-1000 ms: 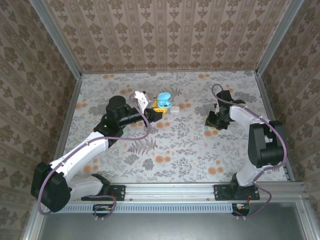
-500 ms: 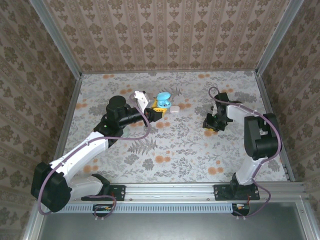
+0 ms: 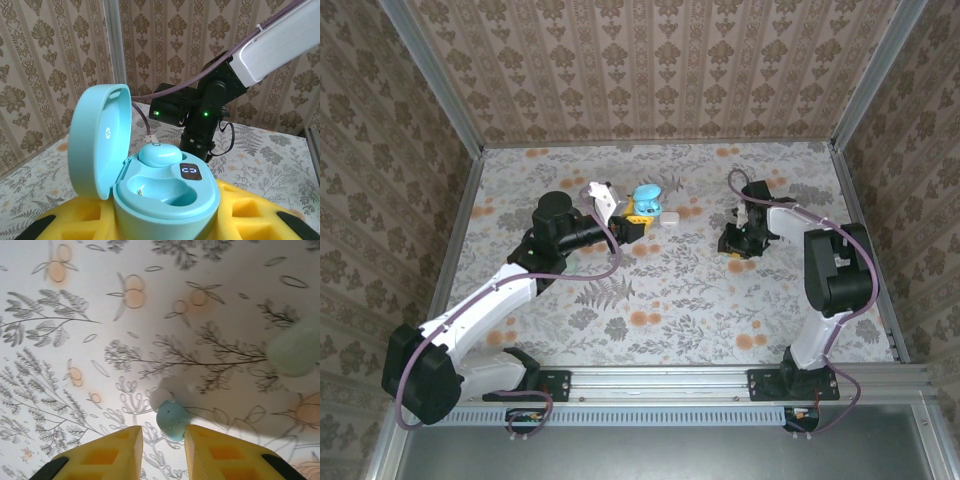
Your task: Insert wireless bluetooth earbuds into charging case
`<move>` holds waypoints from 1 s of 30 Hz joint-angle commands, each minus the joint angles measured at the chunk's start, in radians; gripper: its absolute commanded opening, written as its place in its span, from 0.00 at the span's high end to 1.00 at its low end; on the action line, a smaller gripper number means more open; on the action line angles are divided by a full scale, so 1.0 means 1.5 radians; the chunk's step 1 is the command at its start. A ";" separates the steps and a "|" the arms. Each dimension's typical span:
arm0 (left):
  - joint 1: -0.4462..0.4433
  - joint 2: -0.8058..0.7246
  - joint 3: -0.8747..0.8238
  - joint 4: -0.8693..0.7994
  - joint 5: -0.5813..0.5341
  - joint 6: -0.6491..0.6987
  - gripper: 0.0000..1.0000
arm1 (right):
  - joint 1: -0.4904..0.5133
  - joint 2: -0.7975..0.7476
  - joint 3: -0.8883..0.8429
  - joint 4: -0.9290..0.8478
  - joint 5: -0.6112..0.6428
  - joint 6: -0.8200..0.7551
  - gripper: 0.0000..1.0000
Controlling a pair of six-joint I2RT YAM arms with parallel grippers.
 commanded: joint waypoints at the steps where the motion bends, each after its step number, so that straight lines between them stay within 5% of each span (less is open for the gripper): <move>1: -0.006 -0.013 0.007 -0.001 -0.002 0.002 0.74 | 0.012 0.011 0.028 -0.025 -0.016 -0.012 0.69; 10: -0.007 -0.012 0.007 0.001 -0.001 0.002 0.74 | 0.039 0.007 0.050 -0.027 -0.042 -0.001 0.67; 14: -0.007 -0.012 0.006 0.003 -0.001 0.002 0.74 | 0.038 0.002 0.061 -0.039 0.015 0.003 0.66; 30: -0.007 -0.018 0.004 0.002 -0.004 0.004 0.74 | 0.063 0.113 0.150 -0.098 0.029 -0.012 0.62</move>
